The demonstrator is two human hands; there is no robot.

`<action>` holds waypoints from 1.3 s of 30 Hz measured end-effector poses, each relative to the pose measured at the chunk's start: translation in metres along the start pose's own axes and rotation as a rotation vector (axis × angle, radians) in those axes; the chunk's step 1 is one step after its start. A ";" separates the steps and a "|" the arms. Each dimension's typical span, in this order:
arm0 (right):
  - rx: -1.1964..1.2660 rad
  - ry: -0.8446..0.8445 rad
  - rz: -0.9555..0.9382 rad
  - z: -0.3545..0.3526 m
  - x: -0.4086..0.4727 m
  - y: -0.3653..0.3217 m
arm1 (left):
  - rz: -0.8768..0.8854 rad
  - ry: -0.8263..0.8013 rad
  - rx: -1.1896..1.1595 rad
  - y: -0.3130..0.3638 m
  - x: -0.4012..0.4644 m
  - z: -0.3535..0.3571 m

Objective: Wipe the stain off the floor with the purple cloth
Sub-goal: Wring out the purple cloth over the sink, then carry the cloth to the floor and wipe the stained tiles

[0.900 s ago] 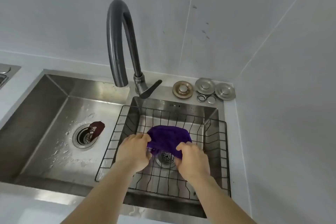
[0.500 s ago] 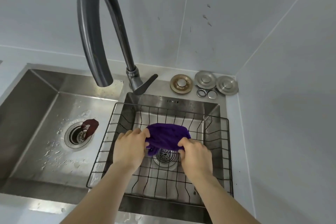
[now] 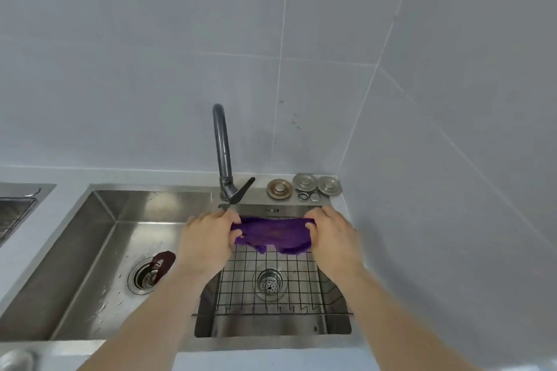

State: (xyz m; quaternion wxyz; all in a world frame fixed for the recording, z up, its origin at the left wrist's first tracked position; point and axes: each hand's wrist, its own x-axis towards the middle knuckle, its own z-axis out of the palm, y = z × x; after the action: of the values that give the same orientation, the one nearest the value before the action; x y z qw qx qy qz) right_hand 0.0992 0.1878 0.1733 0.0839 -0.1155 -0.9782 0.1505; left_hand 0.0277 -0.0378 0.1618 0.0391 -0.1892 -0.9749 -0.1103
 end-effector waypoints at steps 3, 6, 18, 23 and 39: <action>-0.017 0.072 -0.006 -0.050 -0.028 -0.028 | 0.039 0.076 0.003 0.003 -0.027 -0.056; 0.006 0.157 -0.009 -0.094 -0.061 -0.056 | 0.084 0.136 0.015 0.005 -0.060 -0.109; 0.098 0.288 0.064 -0.184 -0.192 -0.099 | 0.134 0.271 -0.071 0.005 -0.182 -0.217; 0.106 0.282 0.081 -0.192 -0.223 -0.091 | 0.153 0.283 -0.095 0.019 -0.212 -0.227; 0.150 0.188 0.066 -0.206 -0.313 -0.004 | 0.024 0.179 -0.088 0.106 -0.300 -0.201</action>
State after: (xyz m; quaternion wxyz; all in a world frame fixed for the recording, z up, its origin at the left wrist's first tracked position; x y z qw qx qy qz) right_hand 0.4393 0.1625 0.3279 0.1786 -0.1547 -0.9478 0.2143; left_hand 0.3525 -0.0963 0.3432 0.1190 -0.1920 -0.9594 -0.1688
